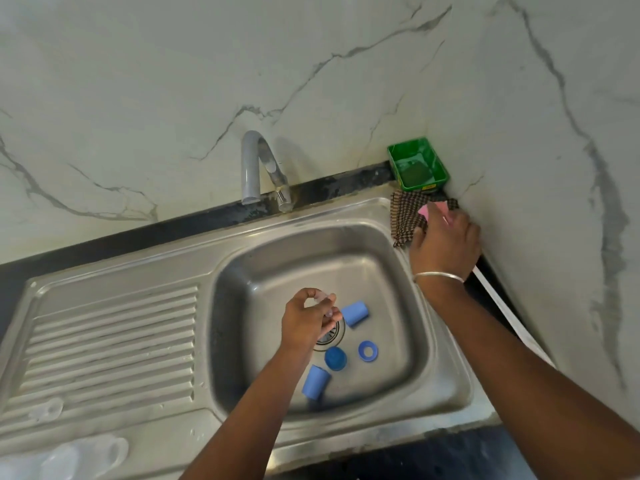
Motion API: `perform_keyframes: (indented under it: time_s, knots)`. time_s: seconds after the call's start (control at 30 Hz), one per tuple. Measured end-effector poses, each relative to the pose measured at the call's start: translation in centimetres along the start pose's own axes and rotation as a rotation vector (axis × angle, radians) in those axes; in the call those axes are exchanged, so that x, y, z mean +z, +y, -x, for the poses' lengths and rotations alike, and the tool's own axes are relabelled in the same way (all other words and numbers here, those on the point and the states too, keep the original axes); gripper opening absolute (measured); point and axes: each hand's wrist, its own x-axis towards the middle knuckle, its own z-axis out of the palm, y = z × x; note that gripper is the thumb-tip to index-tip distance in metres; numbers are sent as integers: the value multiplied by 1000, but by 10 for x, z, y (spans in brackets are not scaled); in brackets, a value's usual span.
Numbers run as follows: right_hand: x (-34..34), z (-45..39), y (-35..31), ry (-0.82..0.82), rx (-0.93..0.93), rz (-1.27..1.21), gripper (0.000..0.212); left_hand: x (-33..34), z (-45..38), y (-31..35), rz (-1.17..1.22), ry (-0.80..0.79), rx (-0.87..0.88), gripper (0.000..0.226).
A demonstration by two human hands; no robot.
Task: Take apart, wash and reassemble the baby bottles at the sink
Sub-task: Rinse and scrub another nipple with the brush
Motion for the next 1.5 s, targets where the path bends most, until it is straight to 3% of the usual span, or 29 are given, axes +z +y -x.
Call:
perform_keyframes:
  time_s: [0.17,0.37,0.5,0.63,0.83,1.0,1.1,1.23,1.5]
  knots:
    - [10,-9,25,-85,70,12,36,0,9,-8,-64,-13,55,27]
    - [2,-4,27,-154,14,-42,55,-10,15,-12,-97,7,79,23]
    - [-22,20,2,-215,-174,-126,65,-22,15,-14,-124,15,126,17]
    - [-43,55,-32,-398,-295,-246,69,-33,16,-11,-140,51,154,19]
    - [-56,112,-67,-626,-342,-508,55,-54,25,-2,158,31,58,14]
    - [-61,148,-99,-738,-435,-470,59,-72,38,-5,290,-20,86,15]
    - [-65,168,-114,-754,-457,-453,57,-84,40,-5,503,47,-16,17]
    - [-75,187,-119,-767,-542,-452,55,-99,49,7,724,21,-86,18]
    - [-89,176,-115,-613,-404,-446,50,-118,54,7,698,-72,-116,12]
